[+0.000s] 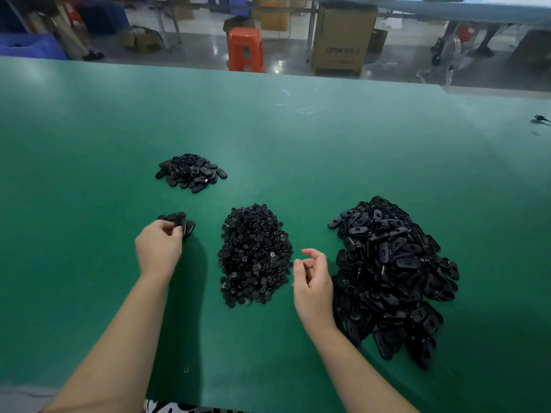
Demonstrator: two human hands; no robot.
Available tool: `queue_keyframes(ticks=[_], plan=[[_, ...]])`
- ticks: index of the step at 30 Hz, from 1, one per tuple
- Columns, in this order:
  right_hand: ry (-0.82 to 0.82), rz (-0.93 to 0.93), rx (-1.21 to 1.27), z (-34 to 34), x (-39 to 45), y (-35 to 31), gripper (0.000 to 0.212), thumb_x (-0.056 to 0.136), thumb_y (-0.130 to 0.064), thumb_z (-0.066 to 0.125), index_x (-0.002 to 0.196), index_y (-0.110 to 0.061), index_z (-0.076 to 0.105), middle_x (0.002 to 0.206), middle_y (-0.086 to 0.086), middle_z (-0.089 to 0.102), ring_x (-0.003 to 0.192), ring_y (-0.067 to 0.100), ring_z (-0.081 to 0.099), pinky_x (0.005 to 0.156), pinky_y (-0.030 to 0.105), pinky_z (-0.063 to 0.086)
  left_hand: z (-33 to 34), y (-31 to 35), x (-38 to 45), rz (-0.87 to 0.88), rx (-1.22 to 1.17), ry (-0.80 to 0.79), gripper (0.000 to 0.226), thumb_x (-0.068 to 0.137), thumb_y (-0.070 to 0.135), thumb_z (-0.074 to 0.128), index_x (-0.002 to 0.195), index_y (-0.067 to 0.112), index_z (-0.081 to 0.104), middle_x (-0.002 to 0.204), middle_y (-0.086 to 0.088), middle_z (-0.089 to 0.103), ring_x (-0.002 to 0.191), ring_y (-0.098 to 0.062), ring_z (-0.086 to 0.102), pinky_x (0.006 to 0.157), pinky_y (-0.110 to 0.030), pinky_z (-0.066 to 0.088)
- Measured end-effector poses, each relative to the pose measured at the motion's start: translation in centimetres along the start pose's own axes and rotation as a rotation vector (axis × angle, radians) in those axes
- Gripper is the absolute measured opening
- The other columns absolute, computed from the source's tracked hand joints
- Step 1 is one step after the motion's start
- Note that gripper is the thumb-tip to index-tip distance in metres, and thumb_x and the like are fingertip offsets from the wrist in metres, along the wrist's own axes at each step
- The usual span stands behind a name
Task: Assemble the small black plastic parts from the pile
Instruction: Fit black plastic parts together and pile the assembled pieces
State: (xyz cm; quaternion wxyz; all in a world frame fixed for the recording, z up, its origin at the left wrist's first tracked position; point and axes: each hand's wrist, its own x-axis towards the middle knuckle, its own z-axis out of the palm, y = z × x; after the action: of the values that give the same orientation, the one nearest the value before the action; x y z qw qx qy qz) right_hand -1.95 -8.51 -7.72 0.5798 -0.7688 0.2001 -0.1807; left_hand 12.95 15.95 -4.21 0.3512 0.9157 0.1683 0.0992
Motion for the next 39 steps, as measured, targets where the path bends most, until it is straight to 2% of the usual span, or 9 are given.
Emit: queue_keyframes(ticks=[4, 8, 11, 14, 20, 24, 30, 34, 39], plan=[[-0.005, -0.001, -0.007, 0.0, 0.1, 0.3, 0.013, 0.101, -0.025, 0.054, 0.11, -0.034, 0.05, 0.08, -0.005, 0.056, 0.064, 0.007, 0.052, 0.064, 0.029, 0.044, -0.2, -1.1, 0.4, -0.037, -0.058, 0.041, 0.026, 0.095, 0.014, 0.062, 0.118, 0.003, 0.066, 0.104, -0.012, 0.072, 0.098, -0.031, 0.064, 0.085, -0.036, 0.046], [-0.024, -0.006, -0.044, 0.1, 0.1, 0.3, 0.013, 0.101, -0.021, 0.054, 0.109, -0.031, 0.051, 0.078, -0.007, 0.055, 0.063, 0.008, 0.049, 0.063, 0.026, 0.041, 0.7, -0.4, -1.1, 0.199, -0.087, 0.061, 0.024, 0.096, 0.009, 0.055, 0.118, 0.007, 0.066, 0.107, -0.01, 0.07, 0.1, -0.028, 0.064, 0.091, -0.038, 0.05], [-0.03, -0.01, -0.069, 0.0, 0.0, 0.3, 0.012, 0.101, -0.018, 0.053, 0.11, -0.026, 0.054, 0.079, -0.005, 0.056, 0.066, 0.012, 0.05, 0.064, 0.029, 0.042, 1.9, 0.0, -1.6, 0.282, 0.029, -0.06, 0.033, 0.095, 0.001, 0.047, 0.118, 0.009, 0.07, 0.117, -0.011, 0.069, 0.11, -0.029, 0.06, 0.093, -0.039, 0.049], [-0.039, -0.005, -0.076, 0.0, 0.0, 0.2, 0.013, 0.101, -0.016, 0.053, 0.11, -0.026, 0.054, 0.081, -0.005, 0.057, 0.066, 0.012, 0.05, 0.065, 0.03, 0.042, 2.7, -0.2, -1.7, 0.279, 0.282, -0.209, 0.055, 0.085, -0.009, 0.042, 0.128, 0.014, 0.067, 0.131, -0.011, 0.059, 0.124, -0.031, 0.041, 0.102, -0.044, 0.04], [-0.042, -0.001, -0.081, 0.0, 0.0, 0.2, 0.015, 0.101, -0.016, 0.052, 0.108, -0.028, 0.055, 0.079, -0.006, 0.057, 0.061, 0.006, 0.048, 0.06, 0.024, 0.04, 2.9, -0.6, -1.0, 0.267, 0.418, -0.175, 0.057, 0.086, -0.003, 0.046, 0.141, 0.009, 0.056, 0.135, -0.013, 0.052, 0.124, -0.034, 0.037, 0.104, -0.043, 0.034], [-0.042, -0.002, -0.091, 0.1, 0.0, 0.0, 0.014, 0.101, -0.014, 0.052, 0.108, -0.026, 0.056, 0.077, -0.007, 0.057, 0.057, 0.005, 0.049, 0.057, 0.019, 0.038, 2.7, -0.5, -0.1, 0.229, 0.468, -0.177, 0.052, 0.088, 0.002, 0.047, 0.139, 0.007, 0.056, 0.135, -0.014, 0.05, 0.122, -0.035, 0.038, 0.102, -0.044, 0.035], [-0.045, -0.001, -0.104, 0.1, -0.1, 0.1, 0.014, 0.1, -0.014, 0.052, 0.107, -0.026, 0.056, 0.077, -0.008, 0.057, 0.056, 0.004, 0.048, 0.056, 0.02, 0.038, 3.9, 0.5, -1.1, 0.247, 0.201, -0.078, 0.049, 0.089, -0.005, 0.044, 0.135, 0.003, 0.06, 0.129, -0.017, 0.055, 0.122, -0.034, 0.042, 0.102, -0.044, 0.037], [-0.045, 0.0, -0.153, 0.3, -0.1, 0.1, 0.014, 0.1, -0.016, 0.052, 0.107, -0.027, 0.056, 0.081, -0.009, 0.057, 0.059, 0.005, 0.048, 0.058, 0.021, 0.039, 5.4, 2.1, -3.6, 0.221, -0.121, -0.119, 0.032, 0.1, 0.007, 0.046, 0.125, 0.007, 0.067, 0.121, -0.009, 0.063, 0.111, -0.024, 0.057, 0.092, -0.031, 0.043], [-0.099, -0.009, -0.29, 0.4, 0.0, -0.9, 0.013, 0.099, -0.017, 0.053, 0.106, -0.028, 0.053, 0.087, -0.009, 0.056, 0.073, 0.006, 0.054, 0.066, 0.021, 0.041, 6.1, 1.9, -5.1, 0.208, -0.174, -0.1, 0.027, 0.101, 0.016, 0.048, 0.116, 0.015, 0.07, 0.103, 0.003, 0.06, 0.098, -0.02, 0.058, 0.085, -0.035, 0.045]])
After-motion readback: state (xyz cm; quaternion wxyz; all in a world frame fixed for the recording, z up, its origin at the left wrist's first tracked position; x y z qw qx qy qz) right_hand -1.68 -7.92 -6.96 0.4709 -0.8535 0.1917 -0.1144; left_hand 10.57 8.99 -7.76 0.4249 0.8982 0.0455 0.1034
